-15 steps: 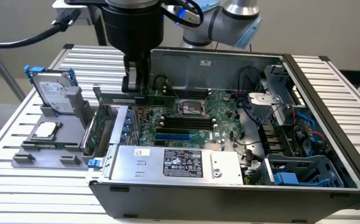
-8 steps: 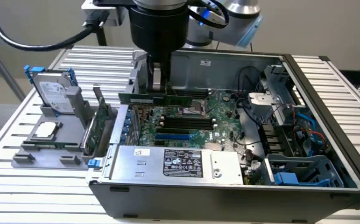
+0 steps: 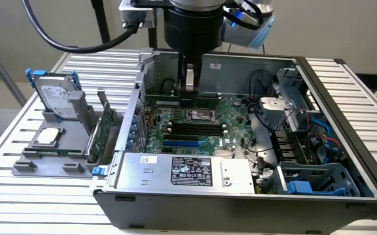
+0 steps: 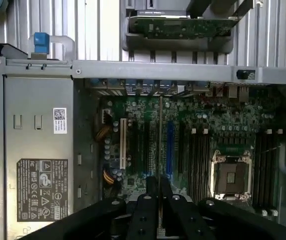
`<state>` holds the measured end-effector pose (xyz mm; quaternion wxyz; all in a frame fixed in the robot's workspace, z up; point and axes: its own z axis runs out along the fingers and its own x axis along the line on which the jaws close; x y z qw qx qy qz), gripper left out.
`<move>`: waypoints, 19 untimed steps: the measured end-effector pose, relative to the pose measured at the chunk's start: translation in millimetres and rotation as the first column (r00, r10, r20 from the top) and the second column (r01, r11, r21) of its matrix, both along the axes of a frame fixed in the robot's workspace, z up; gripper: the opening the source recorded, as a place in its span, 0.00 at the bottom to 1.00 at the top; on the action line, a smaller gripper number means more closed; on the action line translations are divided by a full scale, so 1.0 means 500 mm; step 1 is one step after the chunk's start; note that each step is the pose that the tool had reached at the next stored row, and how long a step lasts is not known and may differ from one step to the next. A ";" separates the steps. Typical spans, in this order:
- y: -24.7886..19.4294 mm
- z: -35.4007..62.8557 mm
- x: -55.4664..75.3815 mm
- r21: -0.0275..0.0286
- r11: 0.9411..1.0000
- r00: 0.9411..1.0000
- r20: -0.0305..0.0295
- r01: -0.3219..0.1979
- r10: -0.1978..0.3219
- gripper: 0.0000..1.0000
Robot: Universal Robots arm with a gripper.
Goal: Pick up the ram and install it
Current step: 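Pick up the ram and move it above insertion slot, then insert the ram into the slot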
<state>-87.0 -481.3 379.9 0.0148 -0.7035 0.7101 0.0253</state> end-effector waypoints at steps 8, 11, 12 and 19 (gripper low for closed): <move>0.0615 -0.028 0.034 0.000 1.000 1.000 0.000 0.000 0.000 0.00; 0.0852 -0.039 0.047 0.000 1.000 1.000 0.000 0.000 0.000 0.00; 0.0929 -0.042 0.051 0.000 1.000 1.000 0.000 0.000 0.000 0.00; 0.1198 -0.051 0.072 0.000 1.000 1.000 0.000 0.000 0.000 0.00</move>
